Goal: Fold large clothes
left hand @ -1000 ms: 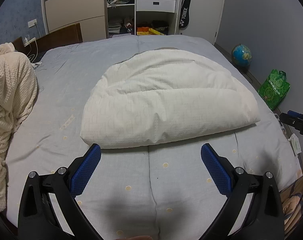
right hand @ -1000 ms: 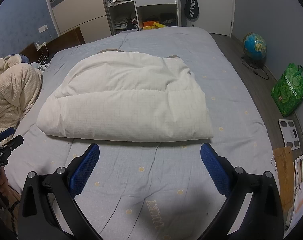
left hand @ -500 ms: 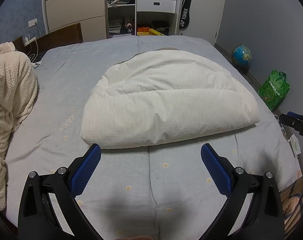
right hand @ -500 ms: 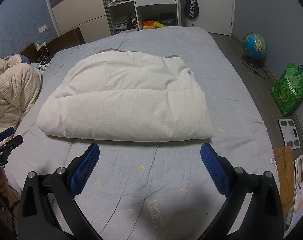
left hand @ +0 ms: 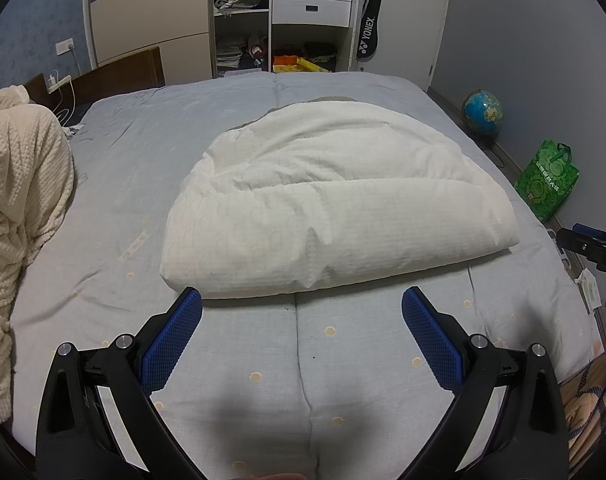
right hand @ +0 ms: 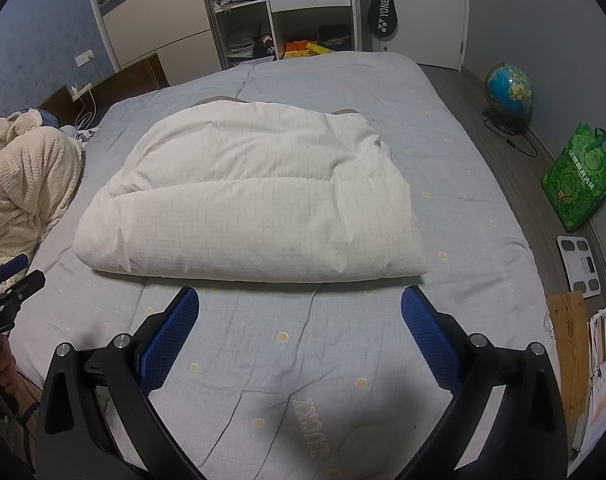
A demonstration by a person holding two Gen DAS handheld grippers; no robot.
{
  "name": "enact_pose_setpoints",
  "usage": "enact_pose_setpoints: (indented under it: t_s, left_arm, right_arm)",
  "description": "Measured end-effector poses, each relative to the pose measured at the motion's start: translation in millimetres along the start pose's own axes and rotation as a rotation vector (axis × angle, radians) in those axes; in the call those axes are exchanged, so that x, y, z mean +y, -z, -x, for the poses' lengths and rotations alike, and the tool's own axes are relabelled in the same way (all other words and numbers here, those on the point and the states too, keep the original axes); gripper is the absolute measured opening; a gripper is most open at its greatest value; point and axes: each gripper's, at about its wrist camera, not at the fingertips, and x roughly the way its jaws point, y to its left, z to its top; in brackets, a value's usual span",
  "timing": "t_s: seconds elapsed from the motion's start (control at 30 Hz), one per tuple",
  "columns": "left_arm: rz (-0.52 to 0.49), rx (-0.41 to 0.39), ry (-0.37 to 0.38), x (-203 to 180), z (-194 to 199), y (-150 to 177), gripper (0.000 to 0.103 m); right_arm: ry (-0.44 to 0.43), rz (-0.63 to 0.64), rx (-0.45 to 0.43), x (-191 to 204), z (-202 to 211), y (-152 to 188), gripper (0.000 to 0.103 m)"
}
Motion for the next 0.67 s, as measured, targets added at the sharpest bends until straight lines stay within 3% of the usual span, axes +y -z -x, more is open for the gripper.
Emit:
enact_pose_setpoints:
  t_s: [0.67]
  left_arm:
    - [0.009, 0.001, 0.005, -2.3, 0.1, -0.4, 0.096]
  right_arm:
    - [0.0, 0.001, 0.001, 0.1, 0.1, 0.0, 0.096]
